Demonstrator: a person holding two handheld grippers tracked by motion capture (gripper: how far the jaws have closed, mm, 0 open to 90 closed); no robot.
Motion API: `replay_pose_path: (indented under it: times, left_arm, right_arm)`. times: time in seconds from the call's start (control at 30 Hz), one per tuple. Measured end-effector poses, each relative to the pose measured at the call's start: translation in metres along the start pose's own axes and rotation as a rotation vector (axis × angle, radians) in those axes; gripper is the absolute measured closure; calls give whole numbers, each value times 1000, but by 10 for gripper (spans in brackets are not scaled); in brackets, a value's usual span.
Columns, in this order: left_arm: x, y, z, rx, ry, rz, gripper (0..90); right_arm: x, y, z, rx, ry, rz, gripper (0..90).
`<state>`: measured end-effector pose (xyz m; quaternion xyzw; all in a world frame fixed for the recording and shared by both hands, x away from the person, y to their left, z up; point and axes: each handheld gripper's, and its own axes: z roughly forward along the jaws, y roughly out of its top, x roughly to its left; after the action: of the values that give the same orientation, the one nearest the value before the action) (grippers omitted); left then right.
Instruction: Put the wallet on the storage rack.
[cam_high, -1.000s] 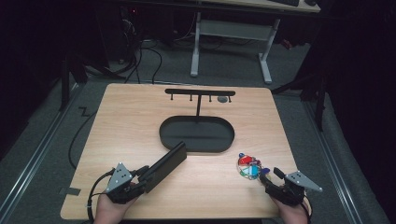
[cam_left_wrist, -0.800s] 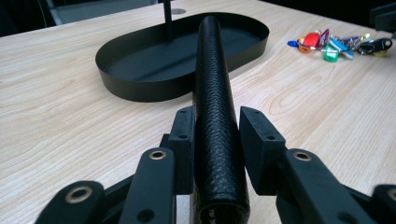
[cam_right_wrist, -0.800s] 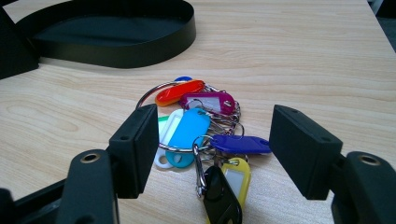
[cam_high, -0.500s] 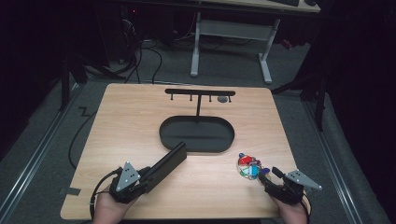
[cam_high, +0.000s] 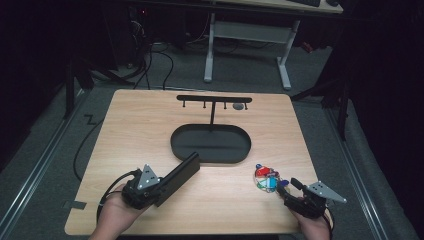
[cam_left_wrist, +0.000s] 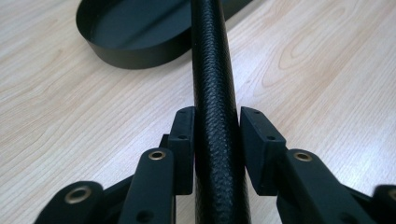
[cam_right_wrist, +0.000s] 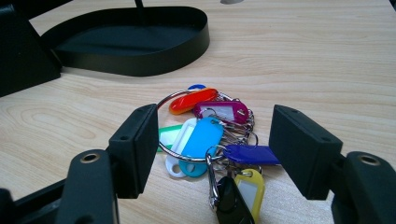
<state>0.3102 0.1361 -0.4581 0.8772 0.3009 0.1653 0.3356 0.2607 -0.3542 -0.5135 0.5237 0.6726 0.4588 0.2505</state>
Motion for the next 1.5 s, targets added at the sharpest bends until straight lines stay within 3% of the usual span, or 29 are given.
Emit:
replay_pose_path:
  times: [0.2,0.4,0.67,0.8,1.03,1.2,1.3,1.5]
  left_arm:
    - [-3,13,2,98,-9,74,657]
    - [2,23,6,169,-28,53,670]
    - [4,27,8,195,-50,77,695]
    - [6,28,8,212,-85,86,721]
    - [2,34,9,241,-66,173,744]
    - [-4,40,1,213,-38,257,750]
    - [-6,45,-5,180,-47,283,750]
    - [-7,55,-8,136,-18,343,749]
  right_arm:
    - [1,0,-1,-1,-2,-2,334]
    - [0,0,0,3,-8,2,335]
    - [-1,0,0,7,-8,-2,335]
    - [0,0,-1,8,-9,1,336]
    - [0,0,-1,6,-9,-2,336]
    - [0,0,-2,4,-10,2,336]
    - [0,0,-2,6,-11,1,336]
    - [1,0,-2,6,-13,-3,336]
